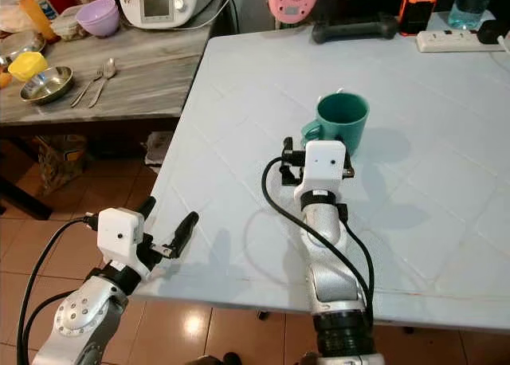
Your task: Setting the table
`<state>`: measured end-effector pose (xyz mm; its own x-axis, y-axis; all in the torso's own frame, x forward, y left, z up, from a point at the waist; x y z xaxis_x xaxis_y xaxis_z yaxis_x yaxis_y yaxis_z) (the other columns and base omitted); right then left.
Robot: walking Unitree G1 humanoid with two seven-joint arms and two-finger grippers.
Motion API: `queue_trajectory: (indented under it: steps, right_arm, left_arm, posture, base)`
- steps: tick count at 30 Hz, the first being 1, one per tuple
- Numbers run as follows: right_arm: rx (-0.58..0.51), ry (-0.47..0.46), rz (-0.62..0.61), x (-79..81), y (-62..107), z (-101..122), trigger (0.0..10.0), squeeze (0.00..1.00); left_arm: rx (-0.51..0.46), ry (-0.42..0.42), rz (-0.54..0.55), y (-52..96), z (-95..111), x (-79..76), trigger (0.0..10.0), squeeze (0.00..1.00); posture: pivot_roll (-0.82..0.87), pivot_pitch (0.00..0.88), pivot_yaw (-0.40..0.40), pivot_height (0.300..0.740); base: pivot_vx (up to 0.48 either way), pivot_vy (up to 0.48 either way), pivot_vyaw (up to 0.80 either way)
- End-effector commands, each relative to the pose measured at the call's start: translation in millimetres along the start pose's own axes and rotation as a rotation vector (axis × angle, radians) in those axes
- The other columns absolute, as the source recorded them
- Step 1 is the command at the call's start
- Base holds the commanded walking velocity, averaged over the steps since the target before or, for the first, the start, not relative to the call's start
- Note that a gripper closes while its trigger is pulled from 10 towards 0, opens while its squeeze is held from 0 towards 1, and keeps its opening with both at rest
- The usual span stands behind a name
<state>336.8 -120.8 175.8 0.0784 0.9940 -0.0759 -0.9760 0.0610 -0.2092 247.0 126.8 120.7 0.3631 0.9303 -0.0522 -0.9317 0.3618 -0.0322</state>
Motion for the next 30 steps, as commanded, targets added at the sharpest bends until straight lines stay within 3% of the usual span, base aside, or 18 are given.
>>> queue_trajectory:
  steps: [1,6,12,13,14,22,26,30]
  right_arm:
    - [-0.002,-0.025,0.000,6.0,-0.6,2,9.3,0.00]
    - [-0.003,-0.026,-0.007,1.6,0.2,2,10.0,0.00]
    - [0.022,0.015,-0.055,-22.4,8.5,-8,10.0,0.00]
    - [0.002,-0.006,-0.015,-1.1,-0.1,0,10.0,0.00]
    - [0.034,0.032,-0.083,-35.2,11.7,-11,10.0,0.00]
    - [0.051,0.096,-0.141,-66.0,20.7,-17,10.0,0.00]
    - [0.045,0.112,-0.129,-67.4,21.2,-16,10.0,0.00]
    - [0.028,0.107,-0.065,-56.0,18.4,-12,10.0,0.00]
  left_arm:
    - [0.009,-0.011,-0.004,2.8,0,2.0,10.0,0.00]
    - [0.010,-0.010,-0.006,2.5,0,2.4,10.0,0.00]
    - [0.014,-0.015,0.000,2.3,-1,4.7,10.0,0.00]
    - [0.000,0.001,-0.003,-0.1,0,-0.4,10.0,0.00]
    - [0.013,-0.017,-0.001,1.8,-1,4.7,10.0,0.00]
    - [0.013,-0.019,-0.011,-1.1,0,4.3,10.0,0.00]
    - [0.015,-0.020,-0.016,-2.7,-1,4.3,10.0,0.00]
    - [0.015,-0.021,-0.016,-3.8,0,3.7,10.0,0.00]
  posture:
    - [-0.15,0.183,0.186,0.740]
    - [-0.15,0.183,0.186,0.740]
    - [-0.15,0.177,0.184,0.740]
    - [-0.15,0.177,0.184,0.740]
    - [-0.15,0.177,0.184,0.740]
    - [-0.17,0.175,0.198,0.740]
    - [-0.18,0.174,0.201,0.740]
    - [-0.18,0.171,0.199,0.740]
  base:
    - [0.000,0.000,0.00]
    - [0.000,0.000,0.00]
    - [0.000,0.000,0.00]
    - [0.000,0.000,0.00]
    - [0.000,0.000,0.00]
    - [0.000,0.000,0.00]
    - [0.000,0.000,0.00]
    - [0.000,0.000,0.00]
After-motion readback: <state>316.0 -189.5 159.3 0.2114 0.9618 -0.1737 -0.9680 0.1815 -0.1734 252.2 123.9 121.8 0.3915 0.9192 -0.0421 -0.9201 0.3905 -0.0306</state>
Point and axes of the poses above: a point about 5 cm out from each wrist's last joint towards the gripper, its own y axis pointing back from the gripper into the wrist, its own z axis along the axis of the wrist's last joint, x = y × z, the point moved 1 cm from there along -y, pointing out of the wrist towards the gripper, and after that the axes turned 2 degrees about y, right-handed, at the moved point
